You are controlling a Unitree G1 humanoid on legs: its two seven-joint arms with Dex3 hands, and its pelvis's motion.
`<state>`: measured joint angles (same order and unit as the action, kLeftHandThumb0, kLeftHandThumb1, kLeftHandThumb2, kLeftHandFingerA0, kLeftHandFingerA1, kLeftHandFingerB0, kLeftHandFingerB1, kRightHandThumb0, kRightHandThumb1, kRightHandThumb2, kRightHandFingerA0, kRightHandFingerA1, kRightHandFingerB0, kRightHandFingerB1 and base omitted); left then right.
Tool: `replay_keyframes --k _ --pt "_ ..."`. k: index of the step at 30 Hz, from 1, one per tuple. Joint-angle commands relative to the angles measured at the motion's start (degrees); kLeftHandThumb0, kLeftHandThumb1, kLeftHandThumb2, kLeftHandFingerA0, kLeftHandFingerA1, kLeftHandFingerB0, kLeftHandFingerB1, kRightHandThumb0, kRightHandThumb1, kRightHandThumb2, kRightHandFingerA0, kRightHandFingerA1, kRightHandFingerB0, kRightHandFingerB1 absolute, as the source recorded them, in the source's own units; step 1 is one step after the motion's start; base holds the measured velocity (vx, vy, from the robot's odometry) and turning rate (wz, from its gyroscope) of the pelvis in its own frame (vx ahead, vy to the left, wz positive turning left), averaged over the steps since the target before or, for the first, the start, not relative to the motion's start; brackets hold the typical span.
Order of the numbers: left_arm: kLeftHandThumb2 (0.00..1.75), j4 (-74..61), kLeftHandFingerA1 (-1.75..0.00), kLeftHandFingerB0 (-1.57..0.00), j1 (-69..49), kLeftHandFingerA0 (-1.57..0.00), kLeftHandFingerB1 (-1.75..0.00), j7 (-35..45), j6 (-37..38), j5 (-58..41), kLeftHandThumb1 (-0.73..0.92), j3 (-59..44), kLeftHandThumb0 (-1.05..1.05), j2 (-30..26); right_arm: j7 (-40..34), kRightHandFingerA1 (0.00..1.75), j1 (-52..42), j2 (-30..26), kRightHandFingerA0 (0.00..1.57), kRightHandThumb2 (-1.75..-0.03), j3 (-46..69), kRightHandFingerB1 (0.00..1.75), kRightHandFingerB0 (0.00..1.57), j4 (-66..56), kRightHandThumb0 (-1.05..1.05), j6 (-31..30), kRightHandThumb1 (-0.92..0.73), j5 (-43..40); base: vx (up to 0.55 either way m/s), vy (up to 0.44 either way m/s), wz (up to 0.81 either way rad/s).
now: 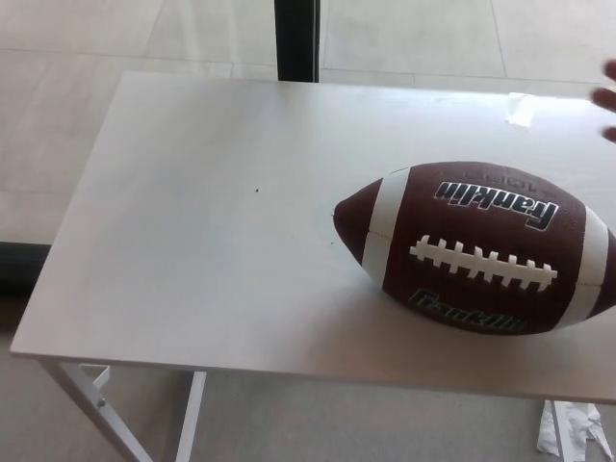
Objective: The robot uses both its hands to grab the left and right ends of a football kept in the middle of the desk infront of it, lifts it up and places it in the palm of a person
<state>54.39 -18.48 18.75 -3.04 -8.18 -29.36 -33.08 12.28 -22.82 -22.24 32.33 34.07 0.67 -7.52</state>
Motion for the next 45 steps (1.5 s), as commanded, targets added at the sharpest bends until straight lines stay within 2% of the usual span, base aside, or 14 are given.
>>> replay_keyframes --k 1,3,11,13,14,24,26,27,28,31,32,36,37,45 --pt "0.6 0.02 -0.6 -0.31 -0.97 -0.53 -0.42 8.55 0.74 -5.26 0.67 -2.97 -0.74 -2.69 4.56 0.43 -0.79 -1.37 0.23 -0.65 3.29 0.2 0.04 -0.78 -0.72 -0.05 -0.8 -6.0 0.0 0.0 0.0" --pt "0.93 -0.24 -0.65 -0.26 -1.18 -0.5 -0.52 8.4 0.8 -4.49 0.54 -2.43 -0.75 -2.91 4.43 0.44 -0.73 -1.27 0.22 -0.65 3.53 0.2 0.04 -0.83 -0.73 -0.29 -0.81 -5.97 0.0 0.0 0.0" --pt "0.6 0.32 -0.59 -0.27 -1.58 -0.52 -0.41 9.62 -0.49 -7.13 0.66 -5.22 -0.77 -2.52 2.96 0.46 -1.1 -0.71 0.24 -0.66 3.85 0.22 0.05 -3.2 -0.8 -2.34 -0.84 -6.54 0.0 0.0 0.0" --pt "0.59 1.18 -0.64 -0.25 -0.69 -0.48 -0.41 11.08 -3.33 -11.0 0.62 -8.58 -0.72 -1.88 2.02 0.56 -0.64 -0.6 0.22 -1.03 4.14 0.25 0.02 -3.25 -0.79 -2.35 -0.68 -6.58 0.0 0.0 0.0" --pt "0.86 1.68 -0.67 -0.18 -0.3 -0.4 -0.49 12.54 -2.89 -12.85 0.49 -10.37 -0.72 -1.32 1.96 0.45 -0.82 -0.25 0.25 -0.66 4.31 0.21 0.05 -4.81 -0.77 -3.01 -0.86 -7.09 0.0 0.0 0.0" --pt "0.63 -0.53 -0.64 -0.27 4.59 -0.46 -0.39 7.59 1.41 -12.96 0.73 -11.82 -0.84 -1.78 -3.3 0.4 4.32 1.87 0.3 -0.66 12.26 0.22 0.06 -14.13 -0.79 -6.59 -0.83 -14.78 0.0 0.0 0.0" --pt "0.62 -3.95 -0.68 -0.28 4.69 -0.44 -0.41 7.64 0.02 -14.37 0.73 -13.32 -0.83 -1.34 -4.92 0.54 6.51 2.04 0.34 -1.0 13.76 0.27 0.06 -15.69 -0.83 -8.3 -0.67 -15.38 0.0 0.0 0.0" --pt "1.01 -4.96 -0.69 -0.25 6.97 -0.47 -0.5 6.45 -0.71 -14.4 0.61 -13.7 -0.93 -2.39 -4.93 0.4 8.0 1.34 0.39 -0.65 14.44 0.23 0.09 -16.95 -0.81 -9.47 -0.81 -16.24 0.0 0.0 0.0" --pt "0.62 -7.08 -0.67 -0.3 8.55 -0.5 -0.43 5.91 -1.15 -14.57 0.74 -14.06 -0.87 -2.93 -4.72 0.56 8.82 0.93 0.36 -1.02 14.87 0.22 0.02 -19.47 -0.85 -10.48 -0.66 -16.91 0.0 0.0 0.0" --pt "0.62 -11.84 -0.64 -0.32 10.54 -0.54 -0.43 5.41 -4.08 -15.39 0.73 -14.87 -0.86 -3.38 -5.1 0.42 10.05 0.5 0.4 -0.65 14.9 0.21 0.05 -23.71 -0.81 -13.48 -0.82 -17.2 0.0 0.0 0.0" --pt "0.61 -14.54 -0.61 -0.38 13.63 -0.62 -0.46 4.65 -6.37 -15.96 0.69 -14.58 -0.92 -4.47 -5.73 0.53 11.14 0.38 0.32 -1.05 14.14 0.13 0.0 -27.05 -0.84 -15.26 -0.72 -17.59 0.0 0.0 0.0" --pt "0.93 -21.86 -0.61 -0.49 22.87 -0.72 -0.57 2.8 -10.83 -15.78 0.45 -11.93 -1.01 -6.09 -7.54 0.51 15.35 0.08 0.26 -1.08 10.62 0.15 0.0 -32.5 -0.84 -18.78 -0.75 -16.51 0.0 0.0 0.0" --pt "0.92 -23.91 -0.59 -0.54 24.16 -0.73 -0.58 2.71 -11.44 -15.05 0.41 -10.63 -1.05 -6.0 -8.65 0.37 16.7 0.52 0.33 -0.67 9.64 0.19 0.02 -32.79 -0.76 -18.64 -0.88 -15.45 0.0 0.0 0.0" --pt "0.6 -37.3 -0.49 -0.35 31.3 -0.49 -0.39 -0.91 -17.3 -14.57 0.68 -3.09 -0.77 -1.6 -7.38 0.36 22.59 1.37 0.26 -0.69 3.29 0.21 0.09 -30.13 -0.8 -16.57 -0.91 -13.78 0.0 0.0 0.0"
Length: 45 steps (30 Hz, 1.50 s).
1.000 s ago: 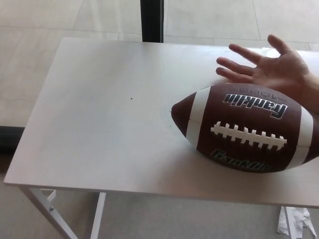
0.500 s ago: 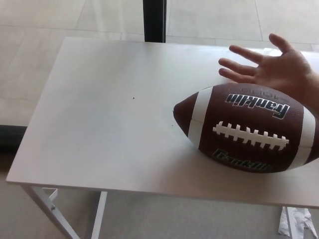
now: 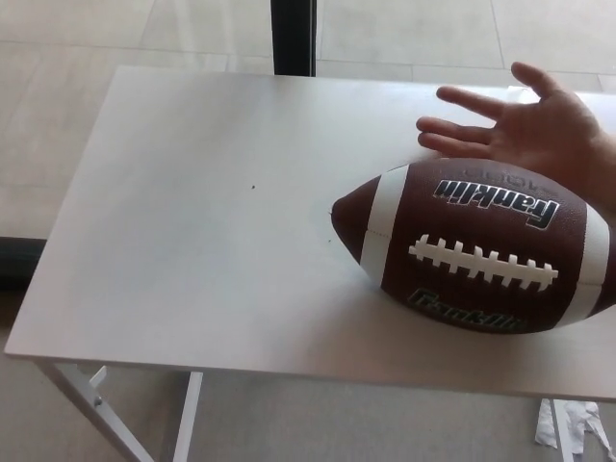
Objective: The robot uses both its hands to grab the left and right ends of a football kept in the middle of the desk infront of it, lifts it up and places it in the palm of a person
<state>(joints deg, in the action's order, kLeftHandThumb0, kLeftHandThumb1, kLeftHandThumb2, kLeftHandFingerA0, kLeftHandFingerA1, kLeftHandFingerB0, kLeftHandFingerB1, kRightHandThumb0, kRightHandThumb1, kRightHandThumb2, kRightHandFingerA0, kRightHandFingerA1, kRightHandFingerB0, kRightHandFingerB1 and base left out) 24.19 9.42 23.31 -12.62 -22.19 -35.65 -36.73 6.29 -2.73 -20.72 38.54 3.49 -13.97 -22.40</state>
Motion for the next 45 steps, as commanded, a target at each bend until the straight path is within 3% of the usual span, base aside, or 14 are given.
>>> replay_keyframes --k 1,4,10,22,23,27,30,31,32,33,38,39,42,45 --pt "0.61 -10.82 -0.55 -0.33 4.44 -0.45 -0.43 -7.81 -9.02 -0.41 0.71 4.5 -0.75 3.94 -1.97 0.37 2.57 1.02 0.29 -0.67 -3.55 0.26 0.13 -0.89 -0.82 -2.67 -0.89 0.46 0.0 0.0 0.0" --pt "0.63 -17.14 -0.55 -0.24 6.45 -0.37 -0.42 -11.6 -11.75 -0.15 0.76 7.86 -0.66 8.75 -3.07 0.53 0.96 3.38 0.27 -1.08 -5.77 0.33 0.05 -5.19 -0.8 -3.7 -0.72 0.48 0.0 0.0 0.0" --pt "0.64 -20.81 -0.53 -0.26 6.92 -0.38 -0.4 -12.95 -12.94 1.39 0.84 11.66 -0.59 12.73 -5.25 0.39 -0.26 3.88 0.36 -0.68 -8.97 0.21 0.07 -5.43 -0.78 -3.31 -0.89 4.36 0.0 0.0 0.0" --pt "0.64 -21.03 -0.53 -0.33 9.23 -0.45 -0.41 -14.41 -14.52 6.12 0.82 23.16 -0.69 16.89 -8.64 0.45 2.75 7.06 0.41 -0.68 -14.35 0.27 0.15 -3.29 -0.83 -6.78 -0.9 5.85 0.0 0.0 0.0" --pt "0.65 -20.79 -0.54 -0.33 8.97 -0.45 -0.41 -13.8 -13.38 7.86 0.83 25.14 -0.67 16.15 -8.42 0.58 2.93 7.76 0.34 -1.07 -14.2 0.4 0.08 -3.61 -0.81 -7.37 -0.71 4.82 0.0 0.0 0.0" --pt "0.64 -20.72 -0.55 -0.34 8.16 -0.49 -0.43 -12.68 -10.42 12.17 0.83 30.24 -0.62 13.6 -9.39 0.52 4.75 9.64 0.39 -0.67 -13.53 0.3 0.24 -3.53 -0.83 -9.03 -0.87 3.72 0.0 0.0 0.0" --pt "0.63 -20.36 -0.59 -0.36 7.95 -0.5 -0.44 -11.96 -9.69 13.16 0.79 32.85 -0.63 13.52 -10.85 0.62 4.72 10.4 0.39 -1.08 -14.99 0.45 0.19 -4.41 -0.79 -9.64 -0.72 5.91 0.0 0.0 0.0" --pt "0.98 -19.96 -0.65 -0.33 8.11 -0.47 -0.55 -12.29 -9.62 13.57 0.61 33.39 -0.66 13.78 -11.83 0.53 4.96 10.5 0.45 -0.68 -15.38 0.29 0.26 -4.3 -0.82 -10.36 -0.91 6.67 0.0 0.0 0.0" --pt "0.64 -19.3 -0.57 -0.37 8.28 -0.51 -0.43 -12.41 -8.86 14.25 0.8 34.09 -0.67 13.87 -12.45 0.62 5.05 10.74 0.39 -1.09 -15.7 0.44 0.17 -4.33 -0.78 -10.63 -0.72 6.98 0.0 0.0 0.0" --pt "1.06 -18.83 -0.69 -0.2 8.31 -0.51 -0.51 -12.36 -8.08 14.67 0.58 34.52 -0.56 14.01 -12.89 0.64 5.3 11.13 0.44 -1.09 -16.01 0.45 0.22 -3.97 -0.83 -10.33 -0.75 7.29 0.0 0.0 0.0" --pt "0.65 -16.86 -0.55 -0.37 8.41 -0.52 -0.43 -12.78 -5.65 15.35 0.83 35.74 -0.67 16.28 -13.7 0.61 5.62 13.27 0.42 -0.67 -16.46 0.31 0.29 -3.28 -0.82 -9.81 -0.91 7.27 0.0 0.0 0.0" --pt "0.66 -16.34 -0.52 -0.37 8.68 -0.53 -0.41 -13.97 -6.46 15.87 0.83 36.83 -0.67 18.38 -14.16 0.66 4.93 13.78 0.39 -1.1 -18.59 0.46 0.19 -3.53 -0.78 -9.36 -0.74 9.48 0.0 0.0 0.0" --pt "0.65 -16.24 -0.54 -0.36 8.54 -0.53 -0.42 -13.87 -5.98 16.4 0.83 36.72 -0.66 18.91 -14.46 0.58 4.98 14.26 0.41 -0.71 -19.16 0.32 0.24 -3.75 -0.82 -9.69 -0.92 9.51 0.0 0.0 0.0" --pt "1.01 -15.01 -0.65 -0.34 8.75 -0.49 -0.55 -14.57 -4.89 17.9 0.65 38.05 -0.66 20.65 -14.85 0.65 5.27 15.42 0.37 -1.1 -19.41 0.44 0.15 -2.73 -0.81 -9.39 -0.73 9.32 0.0 0.0 0.0"
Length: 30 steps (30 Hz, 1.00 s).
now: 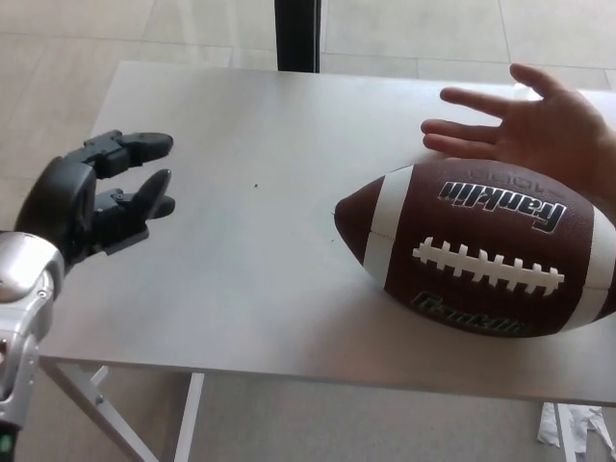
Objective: The robot uses both its hands to grab the left and right ends of a football kept in the middle of the desk infront of it, lifts it up and places it in the palm of a person
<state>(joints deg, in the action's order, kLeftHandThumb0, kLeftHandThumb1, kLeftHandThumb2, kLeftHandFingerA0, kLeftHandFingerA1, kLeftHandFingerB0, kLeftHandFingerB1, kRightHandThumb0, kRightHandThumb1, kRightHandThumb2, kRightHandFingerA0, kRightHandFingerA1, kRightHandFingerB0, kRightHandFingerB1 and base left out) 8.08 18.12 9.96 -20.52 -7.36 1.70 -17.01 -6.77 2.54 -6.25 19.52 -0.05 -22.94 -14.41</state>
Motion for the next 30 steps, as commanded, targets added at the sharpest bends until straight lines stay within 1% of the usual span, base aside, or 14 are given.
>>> replay_keyframes --k 1,3,8,9,10,17,18,21,22,24,25,26,27,30 --pt "0.65 1.06 -0.57 -0.37 0.18 -0.51 -0.43 -1.21 2.29 3.11 0.84 0.87 -0.66 1.54 -2.43 0.58 0.35 1.32 0.4 -0.69 -0.38 0.29 0.24 1.12 -0.84 -0.66 -0.92 1.51 0.0 0.0 0.0" --pt "0.65 2.1 -0.57 -0.35 0.7 -0.49 -0.43 -1.63 1.99 2.03 0.85 0.47 -0.7 4.07 -3.0 0.6 0.94 0.86 0.38 -0.88 -1.64 0.37 0.23 1.62 -0.93 -1.86 -0.77 3.12 0.0 0.0 0.0" --pt "0.66 2.88 -0.56 -0.34 1.03 -0.49 -0.42 -3.93 2.52 2.81 0.88 0.16 -0.71 8.17 -5.37 0.6 1.81 2.63 0.39 -0.71 -2.18 0.33 0.33 -0.85 -0.82 -7.21 -0.92 2.47 0.0 0.0 0.0" --pt "1.05 3.29 -0.64 -0.29 1.28 -0.45 -0.54 -4.18 2.5 2.9 0.68 0.07 -0.71 8.89 -5.82 0.58 2.26 3.13 0.38 -0.7 -1.84 0.33 0.35 -0.66 -0.82 -7.78 -0.92 2.07 0.0 0.0 0.0" --pt "0.66 3.75 -0.55 -0.33 1.46 -0.51 -0.4 -4.62 2.33 3.16 0.87 0.1 -0.71 9.58 -5.83 0.58 2.55 3.27 0.38 -0.71 -1.88 0.33 0.32 -0.22 -0.82 -7.99 -0.92 2.04 0.0 0.0 0.0" --pt "0.66 4.74 -0.56 -0.33 0.75 -0.5 -0.41 -5.67 2.51 4.82 0.88 0.78 -0.72 11.57 -5.39 0.6 3.73 2.69 0.38 -0.7 -2.74 0.33 0.32 1.87 -0.83 -8.97 -0.92 2.79 0.0 0.0 0.0" --pt "1.07 5.01 -0.65 -0.3 0.82 -0.45 -0.54 -6.13 2.39 4.58 0.68 0.48 -0.71 12.11 -5.1 0.65 3.82 2.38 0.37 -0.71 -3.01 0.34 0.32 2.0 -0.82 -8.85 -0.92 2.99 0.0 0.0 0.0" --pt "1.1 5.94 -0.66 -0.21 0.99 -0.42 -0.51 -6.72 2.66 4.06 0.71 -0.38 -0.73 13.39 -4.65 0.68 3.72 2.11 0.37 -0.71 -3.39 0.33 0.3 1.74 -0.81 -8.41 -0.92 3.13 0.0 0.0 0.0" --pt "1.1 6.65 -0.66 -0.21 0.78 -0.42 -0.51 -6.73 3.37 3.5 0.71 -0.87 -0.73 13.98 -4.51 0.68 3.23 2.33 0.37 -0.71 -3.74 0.33 0.3 1.06 -0.81 -7.92 -0.92 3.26 0.0 0.0 0.0" --pt "0.69 6.84 -0.63 -0.23 0.88 -0.44 -0.36 -6.09 2.92 2.36 0.92 -2.06 -0.79 14.77 -4.83 0.67 3.37 2.72 0.38 -0.7 -3.98 0.32 0.3 0.93 -0.81 -8.06 -0.92 3.34 0.0 0.0 0.0" --pt "1.11 7.12 -0.67 -0.11 0.86 -0.4 -0.47 -6.06 2.17 0.66 0.74 -3.28 -0.82 16.41 -5.29 0.69 3.32 3.3 0.39 -1.09 -4.32 0.46 0.23 0.77 -0.78 -8.06 -0.73 3.57 0.0 0.0 0.0" --pt "1.11 7.11 -0.67 -0.11 0.9 -0.4 -0.47 -6.02 2.17 0.79 0.74 -3.46 -0.82 16.51 -5.26 0.69 3.44 3.29 0.39 -1.09 -4.33 0.46 0.23 0.86 -0.78 -8.06 -0.73 3.6 0.0 0.0 0.0" --pt "0.79 6.9 -0.6 -0.09 0.8 -0.42 -0.31 -5.73 1.6 0.53 0.92 -3.36 -0.87 17.26 -5.25 0.64 3.19 3.43 0.4 -0.7 -4.74 0.31 0.3 0.54 -0.82 -8.24 -0.92 3.84 0.0 0.0 0.0" --pt "0.86 7.2 -0.57 -0.05 0.98 -0.35 -0.24 -4.88 0.51 0.1 0.91 -3.08 -0.99 19.13 -5.76 0.59 2.6 4.3 0.42 -0.69 -5.12 0.31 0.3 -0.61 -0.81 -9.28 -0.92 3.7 0.0 0.0 0.0"
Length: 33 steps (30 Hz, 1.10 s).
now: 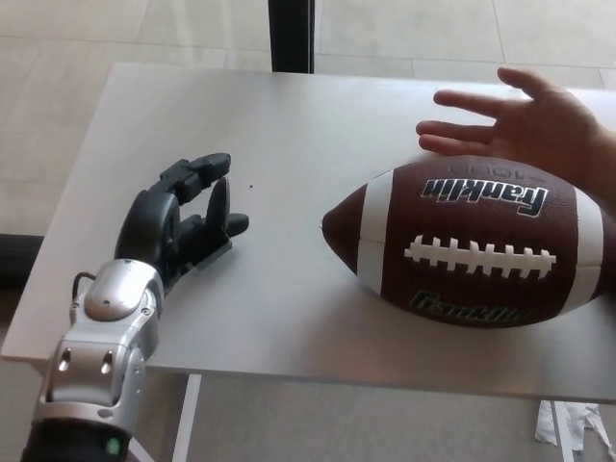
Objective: The robot uses both its hands to grab the left and right ends of a football kept in the middle of the desk infront of it, lifts it up and places it in the palm of a person
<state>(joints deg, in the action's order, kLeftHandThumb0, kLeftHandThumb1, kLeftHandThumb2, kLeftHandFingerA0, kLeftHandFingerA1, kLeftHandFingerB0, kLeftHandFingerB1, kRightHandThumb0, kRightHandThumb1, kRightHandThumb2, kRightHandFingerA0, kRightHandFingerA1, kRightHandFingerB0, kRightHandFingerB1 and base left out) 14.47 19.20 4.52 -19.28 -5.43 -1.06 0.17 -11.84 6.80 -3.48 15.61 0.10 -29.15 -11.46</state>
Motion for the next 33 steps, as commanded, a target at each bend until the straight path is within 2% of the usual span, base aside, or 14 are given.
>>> replay_keyframes --k 1,4,5,6,9,10,11,13,14,15,23,24,32,33 --pt "1.24 0.99 -0.6 -0.07 0.14 -0.27 -0.2 0.81 -0.68 -2.02 0.81 -0.25 -0.94 2.41 -0.73 0.58 -1.4 1.56 0.43 -0.69 -1.45 0.3 0.29 -0.76 -0.81 -3.38 -0.92 0.95 0.0 0.0 0.0" --pt "1.21 1.1 -0.56 -0.03 0.21 -0.14 -0.16 1.69 -0.53 -2.71 0.81 0.01 -0.94 3.87 -1.17 0.67 -1.24 2.15 0.43 -1.1 -1.65 0.46 0.22 -0.66 -0.8 -3.73 -0.74 1.13 0.0 0.0 0.0" --pt "1.22 0.46 -0.55 -0.01 0.12 -0.11 -0.14 0.91 -1.0 -2.78 0.81 0.25 -0.92 5.18 -1.26 0.64 -0.98 2.06 0.44 -0.68 -1.86 0.31 0.3 -0.38 -0.8 -3.82 -0.92 1.44 0.0 0.0 0.0" --pt "1.19 0.08 -0.55 -0.01 0.04 -0.11 -0.13 -0.25 -1.54 -3.75 0.79 -0.02 -0.91 7.62 -1.22 0.68 -1.02 2.05 0.43 -1.1 -1.88 0.45 0.21 -0.5 -0.79 -3.86 -0.74 1.43 0.0 0.0 0.0" --pt "1.19 -0.39 -0.54 0.0 0.03 -0.09 -0.12 -2.23 -2.69 -5.05 0.78 -1.51 -0.92 10.87 -1.14 0.66 -0.66 1.74 0.41 -1.09 -2.35 0.46 0.23 -0.5 -0.79 -4.07 -0.76 1.75 0.0 0.0 0.0" --pt "1.2 -0.18 -0.54 0.0 0.2 -0.08 -0.11 -2.62 -2.45 -4.86 0.79 -1.37 -0.91 11.9 -0.67 0.62 -0.54 1.68 0.41 -0.69 -2.26 0.3 0.28 -0.72 -0.77 -4.11 -0.92 1.32 0.0 0.0 0.0" --pt "0.83 0.43 -0.5 0.0 0.69 -0.12 -0.1 -3.13 -2.24 -4.48 0.92 -1.38 -1.02 12.78 -0.54 0.64 -0.13 1.43 0.38 -1.08 -2.6 0.45 0.21 -0.53 -0.75 -4.2 -0.74 1.59 0.0 0.0 0.0" --pt "1.28 1.49 -0.56 0.0 1.5 -0.1 -0.05 -3.26 -2.88 -3.68 0.86 -0.4 -0.96 14.07 -0.32 0.63 0.29 1.3 0.4 -0.7 -2.6 0.3 0.27 -0.35 -0.77 -4.21 -0.92 1.44 0.0 0.0 0.0" --pt "1.29 2.05 -0.56 0.0 1.73 -0.08 -0.05 -3.29 -2.95 -3.21 0.86 0.14 -0.96 14.4 -0.32 0.67 0.49 1.2 0.41 -1.1 -2.58 0.44 0.22 -0.29 -0.81 -4.22 -0.79 1.48 0.0 0.0 0.0" --pt "1.3 2.43 -0.56 0.0 1.92 -0.07 -0.05 -3.66 -3.54 -2.2 0.86 1.08 -0.96 14.66 -0.32 0.6 0.82 0.86 0.43 -0.7 -2.7 0.3 0.26 0.08 -0.75 -4.08 -0.92 1.83 0.0 0.0 0.0" --pt "1.34 4.32 -0.25 0.0 1.94 0.0 -0.02 -3.43 -6.58 -2.57 0.87 2.6 -1.05 14.81 -0.05 0.57 2.16 0.69 0.44 -0.71 -2.8 0.29 0.24 1.23 -0.75 -3.89 -0.92 2.12 0.0 0.0 0.0" --pt "1.33 4.82 -0.2 0.0 2.2 0.0 -0.02 -3.62 -7.08 -3.04 0.85 2.23 -1.05 15.25 0.03 0.63 2.42 0.6 0.42 -1.08 -2.91 0.44 0.22 1.46 -0.79 -3.93 -0.76 2.28 0.0 0.0 0.0" --pt "1.26 7.03 -0.11 0.0 3.03 0.0 0.0 -4.79 -8.1 -3.8 0.83 1.21 -1.05 16.91 4.25 0.45 2.56 -1.68 0.39 -0.71 -5.64 0.28 0.2 1.73 -0.89 -4.33 -0.92 2.45 0.0 0.0 0.0" --pt "0.87 6.81 0.0 0.0 2.87 0.0 0.0 -5.23 -8.45 -3.71 0.92 1.33 -1.05 17.24 4.97 0.44 2.35 -2.12 0.38 -0.71 -6.18 0.28 0.19 1.95 -0.92 -4.05 -0.92 2.48 0.0 0.0 0.0"
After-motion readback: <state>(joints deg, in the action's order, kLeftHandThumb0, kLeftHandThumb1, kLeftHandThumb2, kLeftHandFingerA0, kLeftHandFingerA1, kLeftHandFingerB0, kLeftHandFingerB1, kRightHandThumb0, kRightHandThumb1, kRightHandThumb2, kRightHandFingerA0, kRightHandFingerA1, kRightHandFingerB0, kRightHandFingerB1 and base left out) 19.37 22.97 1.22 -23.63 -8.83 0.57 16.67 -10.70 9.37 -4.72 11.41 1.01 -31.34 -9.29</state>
